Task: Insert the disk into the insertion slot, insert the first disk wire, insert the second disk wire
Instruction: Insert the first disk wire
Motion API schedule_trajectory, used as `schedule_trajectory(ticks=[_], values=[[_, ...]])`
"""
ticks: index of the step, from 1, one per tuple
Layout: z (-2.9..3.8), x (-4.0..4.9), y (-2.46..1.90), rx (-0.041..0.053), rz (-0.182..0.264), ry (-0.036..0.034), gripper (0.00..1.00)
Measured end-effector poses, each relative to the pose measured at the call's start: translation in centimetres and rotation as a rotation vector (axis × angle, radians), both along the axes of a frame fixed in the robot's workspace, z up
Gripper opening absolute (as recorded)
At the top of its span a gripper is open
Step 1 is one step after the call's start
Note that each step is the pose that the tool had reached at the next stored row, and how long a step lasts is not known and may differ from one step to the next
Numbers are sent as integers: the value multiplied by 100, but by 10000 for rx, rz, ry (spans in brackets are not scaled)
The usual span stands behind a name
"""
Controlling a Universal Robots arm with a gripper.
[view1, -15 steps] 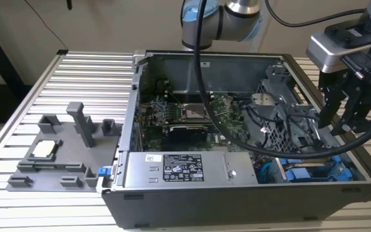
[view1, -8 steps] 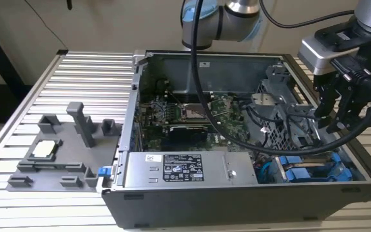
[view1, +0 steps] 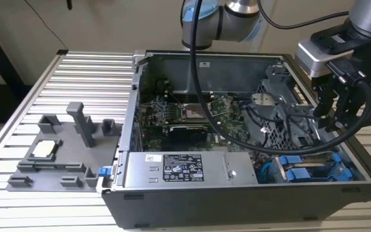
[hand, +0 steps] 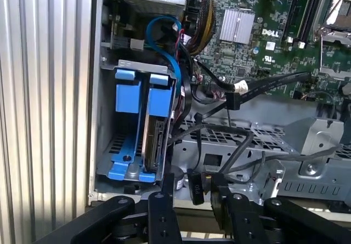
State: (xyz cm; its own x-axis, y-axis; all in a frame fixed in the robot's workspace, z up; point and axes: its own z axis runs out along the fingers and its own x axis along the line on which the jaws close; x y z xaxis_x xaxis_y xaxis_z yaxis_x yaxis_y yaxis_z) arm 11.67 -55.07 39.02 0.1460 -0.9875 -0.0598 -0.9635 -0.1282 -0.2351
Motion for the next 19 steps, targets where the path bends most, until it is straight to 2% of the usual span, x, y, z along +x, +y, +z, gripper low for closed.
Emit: schedule_trajectory(ticks=[8,10,11,12,16,19], values=[[-1,0,0,0,-1,0,40],[-1,0,0,0,-1,0,38],[-1,0,0,0,0,0,31],[-1,0,0,-1,-1,-1,31],[-14,0,1,-1,-1,-57,31],[-16,0,0,-1,0,-67,31]])
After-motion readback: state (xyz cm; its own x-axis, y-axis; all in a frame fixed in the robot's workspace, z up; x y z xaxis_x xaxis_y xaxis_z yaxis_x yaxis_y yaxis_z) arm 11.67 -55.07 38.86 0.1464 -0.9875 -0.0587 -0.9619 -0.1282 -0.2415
